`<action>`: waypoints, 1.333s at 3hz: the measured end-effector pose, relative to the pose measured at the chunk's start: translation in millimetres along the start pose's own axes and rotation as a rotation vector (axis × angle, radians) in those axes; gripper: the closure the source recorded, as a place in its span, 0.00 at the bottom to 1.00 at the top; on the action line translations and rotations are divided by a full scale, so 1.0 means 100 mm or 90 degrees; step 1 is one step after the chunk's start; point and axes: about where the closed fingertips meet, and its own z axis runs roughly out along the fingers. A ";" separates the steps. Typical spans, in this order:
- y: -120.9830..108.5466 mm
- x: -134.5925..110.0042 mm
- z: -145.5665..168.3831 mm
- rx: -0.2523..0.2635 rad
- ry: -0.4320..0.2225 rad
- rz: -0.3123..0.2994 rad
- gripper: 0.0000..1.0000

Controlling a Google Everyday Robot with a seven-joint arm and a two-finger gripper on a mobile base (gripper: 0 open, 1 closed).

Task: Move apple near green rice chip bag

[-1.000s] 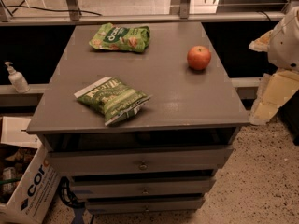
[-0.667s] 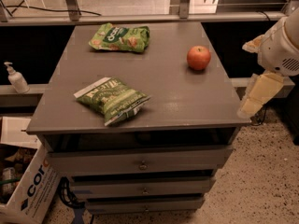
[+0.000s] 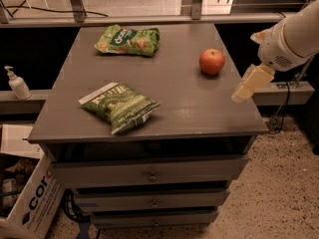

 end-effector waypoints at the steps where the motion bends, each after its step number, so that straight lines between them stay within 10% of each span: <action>1: 0.00 0.00 0.01 0.000 -0.004 0.002 0.00; 4: -0.47 -0.20 0.75 0.017 -0.076 0.104 0.00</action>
Offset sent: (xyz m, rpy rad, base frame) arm 0.0550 0.0197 -0.0157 0.0625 -0.1052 -0.0330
